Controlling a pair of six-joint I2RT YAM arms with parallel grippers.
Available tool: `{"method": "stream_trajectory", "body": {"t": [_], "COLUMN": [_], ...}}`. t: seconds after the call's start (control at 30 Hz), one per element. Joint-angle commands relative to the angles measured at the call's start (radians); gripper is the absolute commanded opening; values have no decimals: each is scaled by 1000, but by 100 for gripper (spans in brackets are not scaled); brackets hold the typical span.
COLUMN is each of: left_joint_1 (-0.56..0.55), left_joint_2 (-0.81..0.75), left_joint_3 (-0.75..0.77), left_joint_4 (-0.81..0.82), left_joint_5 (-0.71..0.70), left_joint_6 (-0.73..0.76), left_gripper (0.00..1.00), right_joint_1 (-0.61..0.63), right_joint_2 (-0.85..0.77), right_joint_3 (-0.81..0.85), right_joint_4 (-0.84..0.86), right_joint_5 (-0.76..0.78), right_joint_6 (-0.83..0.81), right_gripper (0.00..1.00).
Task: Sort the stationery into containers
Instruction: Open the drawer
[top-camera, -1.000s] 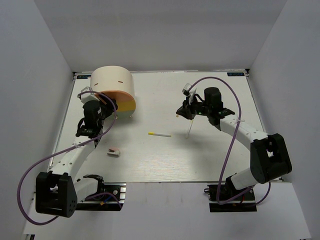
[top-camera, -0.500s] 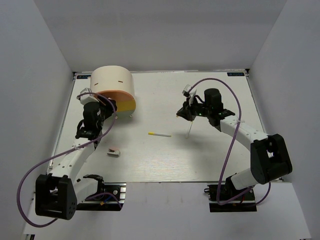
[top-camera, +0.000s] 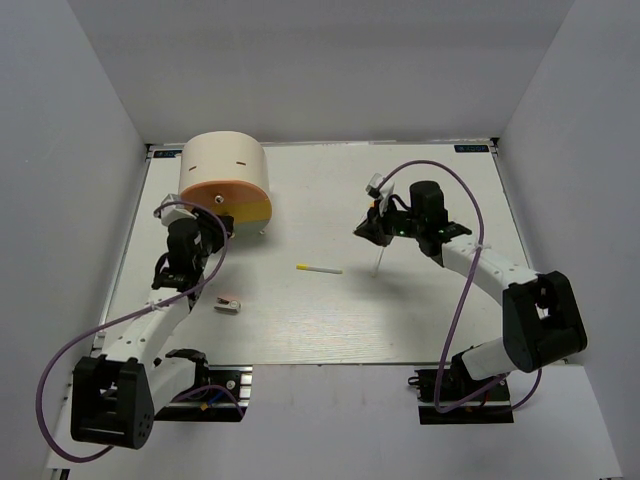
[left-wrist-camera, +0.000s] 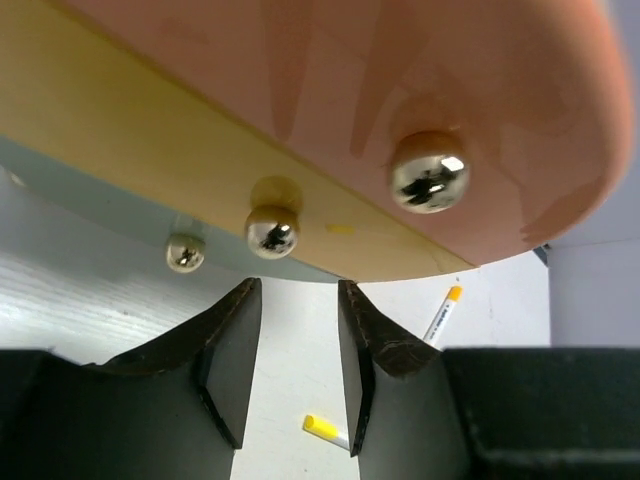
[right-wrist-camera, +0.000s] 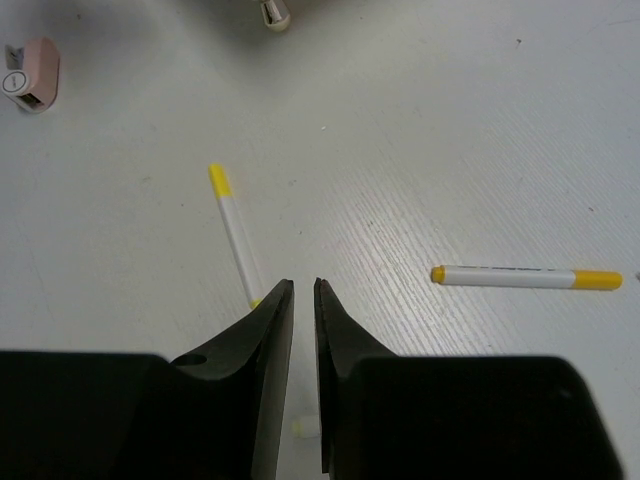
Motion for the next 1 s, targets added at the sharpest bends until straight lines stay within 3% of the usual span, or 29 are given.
{"method": "stream_trajectory", "body": {"t": [0.0,0.17,0.67,0.97], "left_joint_1": [22,42,102,120], "left_joint_2": [-2,8,107,176], "left_joint_3": [-51,-136,-156,-147], "left_joint_4": [67,191,388,460], "left_joint_5": [25,46,102,132], "left_joint_6": [-142,-278,-320,-329], "left_gripper": [46,45,56,57], "right_joint_1": [-9,-17,-34,-40], "right_joint_2": [-38,-52,-52,-55], "right_joint_3": [-17,-30,-44,-45], "right_joint_4": [27,30,42,39], "right_joint_5": [-3,-3,-7,-7], "right_joint_6": [-21,-24,-23,-27], "right_gripper": [21,21,21,21]}}
